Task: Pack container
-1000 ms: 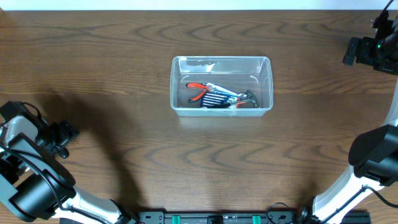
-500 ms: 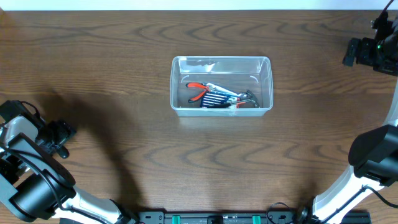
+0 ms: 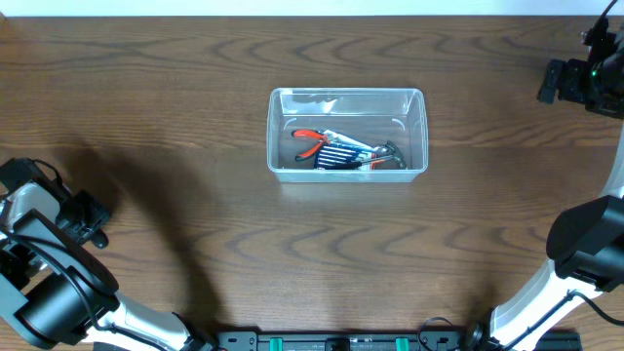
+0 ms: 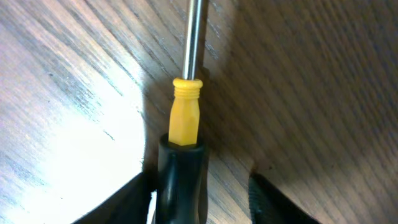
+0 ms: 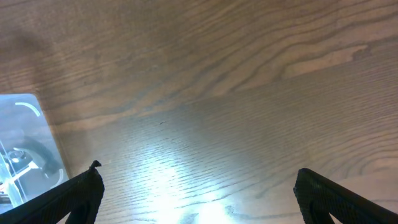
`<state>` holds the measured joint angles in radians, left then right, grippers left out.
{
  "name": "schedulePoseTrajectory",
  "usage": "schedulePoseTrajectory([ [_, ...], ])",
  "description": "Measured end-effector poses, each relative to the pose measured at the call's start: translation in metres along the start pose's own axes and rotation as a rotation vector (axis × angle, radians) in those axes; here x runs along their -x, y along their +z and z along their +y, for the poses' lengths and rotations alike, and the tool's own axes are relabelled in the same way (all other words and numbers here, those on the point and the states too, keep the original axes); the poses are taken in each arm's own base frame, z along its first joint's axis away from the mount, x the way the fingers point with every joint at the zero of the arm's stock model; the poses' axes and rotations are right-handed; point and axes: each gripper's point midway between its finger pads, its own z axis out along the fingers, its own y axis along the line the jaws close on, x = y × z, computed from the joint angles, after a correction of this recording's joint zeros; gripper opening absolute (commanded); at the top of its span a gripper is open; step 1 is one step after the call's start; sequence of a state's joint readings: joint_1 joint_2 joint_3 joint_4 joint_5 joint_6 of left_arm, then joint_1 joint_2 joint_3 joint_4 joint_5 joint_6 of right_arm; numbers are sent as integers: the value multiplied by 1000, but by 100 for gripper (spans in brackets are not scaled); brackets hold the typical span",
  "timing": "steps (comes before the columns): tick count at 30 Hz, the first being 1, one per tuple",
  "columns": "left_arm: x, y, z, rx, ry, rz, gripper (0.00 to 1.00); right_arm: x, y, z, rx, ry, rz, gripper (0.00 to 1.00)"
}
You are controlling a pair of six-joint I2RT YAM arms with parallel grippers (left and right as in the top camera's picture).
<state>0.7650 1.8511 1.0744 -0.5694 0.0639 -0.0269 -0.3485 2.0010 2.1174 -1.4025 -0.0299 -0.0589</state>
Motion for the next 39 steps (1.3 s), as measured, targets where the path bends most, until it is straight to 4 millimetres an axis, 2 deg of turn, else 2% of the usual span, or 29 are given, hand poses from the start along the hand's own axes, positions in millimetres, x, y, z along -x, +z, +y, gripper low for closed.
schedulePoseTrajectory([
  [3, -1, 0, 0, 0, 1, 2, 36, 0, 0, 0, 0, 0, 0, 99],
  [5, -1, 0, 0, 0, 0, 3, 29, 0, 0, 0, 0, 0, 0, 99],
  [9, -1, 0, 0, 0, 0, 5, 22, 0, 0, 0, 0, 0, 0, 99],
  [14, -1, 0, 0, 0, 1, 5, 19, 0, 0, 0, 0, 0, 0, 99],
  [18, -1, -1, -1, -4, 0, 2, 6, 0, 0, 0, 0, 0, 0, 99],
  [26, -1, -2, -3, -17, -10, 2, 6, 0, 0, 0, 0, 0, -1, 99],
  [29, -9, -3, -11, -46, -19, 35, 6, 1, 0, 0, 1, 0, -2, 99],
  [32, -25, -7, -28, -73, 9, 97, 6, 1, 0, 0, 0, 0, -5, 99],
  [35, -40, -21, -60, -97, 94, 131, 6, 2, 0, 0, 1, 0, -9, 99],
  [37, -37, -43, -88, -123, 172, 82, 6, 2, 0, 0, 1, 0, -9, 99],
  [39, -25, -79, -127, -174, 275, -30, 6, 2, 0, 0, 2, 1, -9, 99],
])
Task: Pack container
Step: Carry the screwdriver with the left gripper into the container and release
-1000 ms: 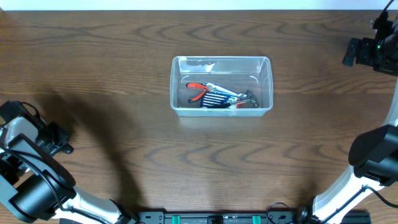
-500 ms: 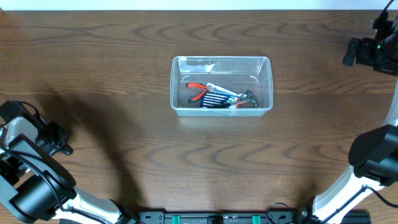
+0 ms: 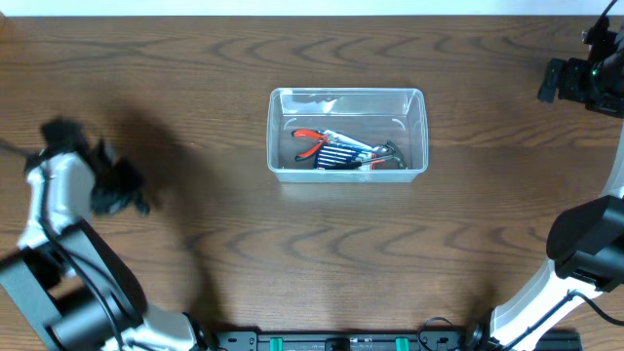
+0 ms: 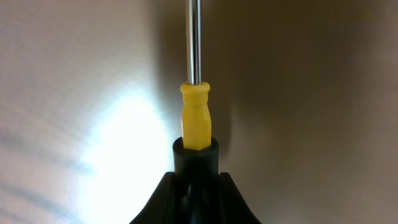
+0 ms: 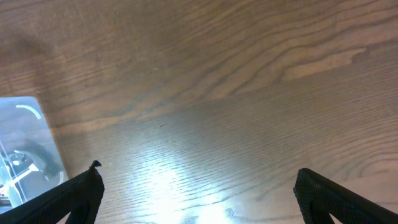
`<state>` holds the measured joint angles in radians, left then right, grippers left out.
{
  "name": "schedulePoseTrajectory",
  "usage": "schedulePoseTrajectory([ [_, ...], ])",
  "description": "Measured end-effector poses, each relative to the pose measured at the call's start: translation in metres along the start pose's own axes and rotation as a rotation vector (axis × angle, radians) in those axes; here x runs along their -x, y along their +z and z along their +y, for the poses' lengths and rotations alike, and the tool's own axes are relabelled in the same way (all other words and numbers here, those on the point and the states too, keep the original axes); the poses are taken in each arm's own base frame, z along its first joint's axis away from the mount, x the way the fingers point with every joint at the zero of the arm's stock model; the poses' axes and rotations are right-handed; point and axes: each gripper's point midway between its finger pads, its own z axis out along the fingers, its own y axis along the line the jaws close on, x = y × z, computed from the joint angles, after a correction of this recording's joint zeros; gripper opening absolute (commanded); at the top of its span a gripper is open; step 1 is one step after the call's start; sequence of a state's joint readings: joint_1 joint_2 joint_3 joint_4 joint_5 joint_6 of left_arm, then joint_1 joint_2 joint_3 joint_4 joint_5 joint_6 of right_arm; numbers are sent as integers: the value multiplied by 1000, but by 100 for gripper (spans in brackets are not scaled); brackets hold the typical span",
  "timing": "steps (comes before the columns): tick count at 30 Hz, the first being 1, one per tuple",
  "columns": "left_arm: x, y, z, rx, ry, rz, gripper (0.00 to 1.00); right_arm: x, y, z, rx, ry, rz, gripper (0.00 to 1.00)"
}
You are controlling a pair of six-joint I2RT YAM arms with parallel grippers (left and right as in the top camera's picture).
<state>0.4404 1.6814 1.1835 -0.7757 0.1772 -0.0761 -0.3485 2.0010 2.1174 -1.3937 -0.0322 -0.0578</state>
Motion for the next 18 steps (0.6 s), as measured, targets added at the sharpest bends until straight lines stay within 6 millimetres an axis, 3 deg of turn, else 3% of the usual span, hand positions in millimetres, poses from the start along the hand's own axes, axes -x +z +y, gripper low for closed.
schedulePoseTrajectory([
  [4, 41, -88, -105, -115, 304, -298, 6, 0, 0, 0, 0, 0, 1, 99],
  [7, 35, -141, -180, -209, 549, -443, 6, 0, 0, 0, 0, 0, 2, 99],
  [9, 21, -161, -223, -260, 721, -511, 6, -1, 0, 0, 0, 0, 3, 99],
  [10, 7, -166, -246, -283, 839, -533, 6, -1, 0, 0, 0, 0, 4, 99],
  [14, -36, -156, -299, -319, 1163, -547, 6, -1, 0, 0, 0, 0, 5, 99],
  [18, -66, -127, -339, -335, 1399, -534, 6, -2, 0, 0, 0, 0, 6, 99],
])
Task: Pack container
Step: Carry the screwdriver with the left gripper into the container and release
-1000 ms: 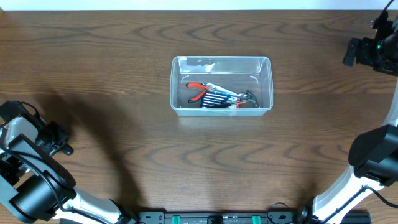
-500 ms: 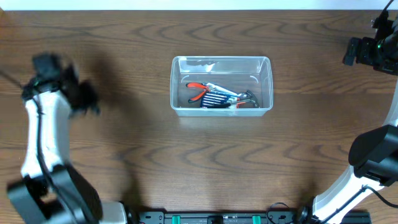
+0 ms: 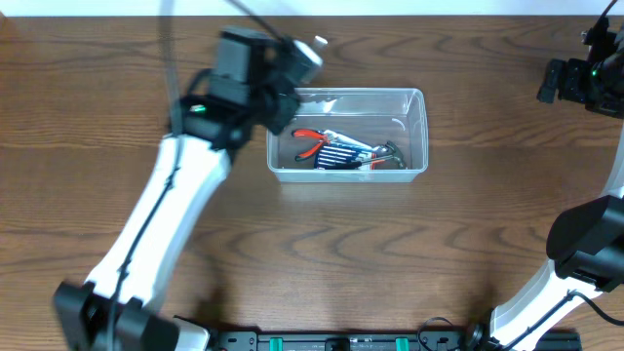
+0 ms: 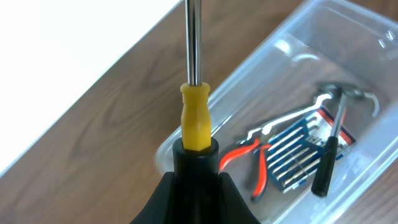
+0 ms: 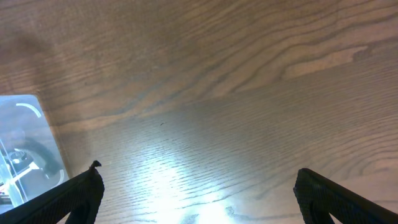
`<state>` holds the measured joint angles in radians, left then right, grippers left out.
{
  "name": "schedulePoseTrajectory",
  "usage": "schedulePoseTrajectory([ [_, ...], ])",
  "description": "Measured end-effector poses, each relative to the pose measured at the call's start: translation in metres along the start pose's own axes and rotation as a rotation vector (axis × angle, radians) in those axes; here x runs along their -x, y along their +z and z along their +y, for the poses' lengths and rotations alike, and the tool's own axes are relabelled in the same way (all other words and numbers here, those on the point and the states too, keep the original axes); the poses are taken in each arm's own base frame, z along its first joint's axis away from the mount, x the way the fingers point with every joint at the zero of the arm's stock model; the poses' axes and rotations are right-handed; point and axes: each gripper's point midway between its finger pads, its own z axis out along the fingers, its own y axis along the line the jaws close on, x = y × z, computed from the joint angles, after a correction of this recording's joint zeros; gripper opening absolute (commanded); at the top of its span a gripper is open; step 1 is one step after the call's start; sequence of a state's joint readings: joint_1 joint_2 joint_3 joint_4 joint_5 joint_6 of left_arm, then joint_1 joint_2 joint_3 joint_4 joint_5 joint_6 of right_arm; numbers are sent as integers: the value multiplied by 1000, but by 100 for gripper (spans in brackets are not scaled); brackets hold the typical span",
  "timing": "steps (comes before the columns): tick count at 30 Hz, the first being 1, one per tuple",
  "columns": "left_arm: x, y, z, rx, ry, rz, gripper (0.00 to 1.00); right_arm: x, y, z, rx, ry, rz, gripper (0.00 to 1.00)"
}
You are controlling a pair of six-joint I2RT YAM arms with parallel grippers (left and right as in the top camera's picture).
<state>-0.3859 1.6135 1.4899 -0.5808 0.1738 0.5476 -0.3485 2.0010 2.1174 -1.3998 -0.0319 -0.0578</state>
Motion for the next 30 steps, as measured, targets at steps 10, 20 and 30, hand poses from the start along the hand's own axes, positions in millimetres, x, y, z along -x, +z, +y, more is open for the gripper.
schedulePoseTrajectory([
  [10, -51, 124, -52, -156, 176, 167, 6, 0, 0, 0, 0, 1, 2, 99],
  [20, -92, 153, -67, -221, 183, 279, 6, 0, 0, 0, 0, 2, 2, 99],
  [30, -105, 149, -63, -232, 174, 323, 66, 0, 0, 0, 1, 2, 1, 99],
])
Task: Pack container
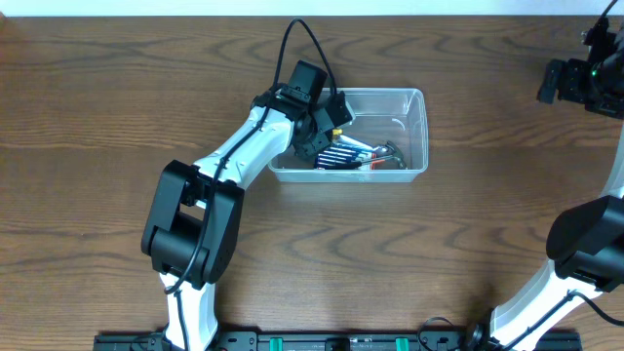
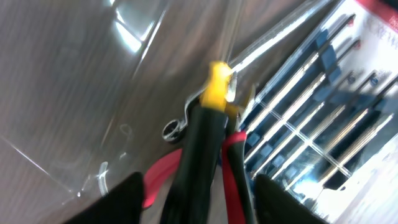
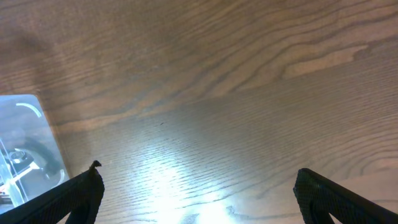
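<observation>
The clear plastic container [image 1: 419, 97] stands mid-table and holds red-handled pliers [image 2: 163, 180], a blue hex key set [image 1: 346, 154] and a small hammer [image 1: 392, 151]. My left gripper [image 1: 327, 122] reaches down into the container's left end. In the left wrist view the left gripper [image 2: 199, 190] is open, and the screwdriver [image 2: 204, 134], with its black and yellow handle, lies between the spread fingers on top of the pliers. My right gripper [image 3: 199, 196] is open over bare wood with nothing between its fingers.
The right arm [image 1: 580, 83] sits at the table's far right edge, well away from the container. A corner of the container [image 3: 25, 143] shows at the left of the right wrist view. Brown wood table [image 1: 117, 97] surrounds the container.
My left gripper, then shut on the screwdriver above the container's far left corner, is now down inside the container and open. The screwdriver rests on the pliers. The right arm is unchanged.
My left gripper stood open around the screwdriver handle on the table at the far left. Then it was shut on the handle and off the table. Then it held the screwdriver over the container's corner. Now the screwdriver lies in the container, let go.
</observation>
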`<state>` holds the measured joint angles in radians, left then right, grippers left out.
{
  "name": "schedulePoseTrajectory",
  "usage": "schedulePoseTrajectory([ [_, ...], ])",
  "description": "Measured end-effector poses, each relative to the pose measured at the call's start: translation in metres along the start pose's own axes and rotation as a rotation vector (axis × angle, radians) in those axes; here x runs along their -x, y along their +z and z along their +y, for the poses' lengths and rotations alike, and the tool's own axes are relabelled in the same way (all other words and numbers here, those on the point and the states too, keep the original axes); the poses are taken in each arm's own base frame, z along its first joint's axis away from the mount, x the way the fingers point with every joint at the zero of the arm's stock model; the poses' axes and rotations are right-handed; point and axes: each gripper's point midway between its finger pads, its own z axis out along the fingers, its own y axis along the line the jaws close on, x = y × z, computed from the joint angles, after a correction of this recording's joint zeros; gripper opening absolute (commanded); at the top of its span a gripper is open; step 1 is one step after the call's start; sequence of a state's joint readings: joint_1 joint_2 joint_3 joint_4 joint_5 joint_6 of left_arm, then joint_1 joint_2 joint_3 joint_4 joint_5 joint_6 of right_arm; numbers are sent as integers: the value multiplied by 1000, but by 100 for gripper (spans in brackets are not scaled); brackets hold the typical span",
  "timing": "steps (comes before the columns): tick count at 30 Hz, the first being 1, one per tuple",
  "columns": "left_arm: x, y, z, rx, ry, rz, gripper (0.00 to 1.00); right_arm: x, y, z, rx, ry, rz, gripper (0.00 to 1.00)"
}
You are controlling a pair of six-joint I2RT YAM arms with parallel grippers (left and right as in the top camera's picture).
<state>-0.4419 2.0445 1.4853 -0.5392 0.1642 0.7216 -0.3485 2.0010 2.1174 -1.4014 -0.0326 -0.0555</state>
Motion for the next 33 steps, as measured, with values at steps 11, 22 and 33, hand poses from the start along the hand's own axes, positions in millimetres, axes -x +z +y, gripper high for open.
schedulePoseTrajectory([
  [11, 2, -16, 7, 35, -87, -7, 96, 10, 0, 3, -4, -16, -39, 99],
  [22, -16, -219, 98, 335, -560, -292, 98, 53, -16, 134, 56, -408, -274, 99],
  [33, -159, -253, 92, 351, -1119, -74, 99, 28, -36, 169, 201, -427, -241, 99],
])
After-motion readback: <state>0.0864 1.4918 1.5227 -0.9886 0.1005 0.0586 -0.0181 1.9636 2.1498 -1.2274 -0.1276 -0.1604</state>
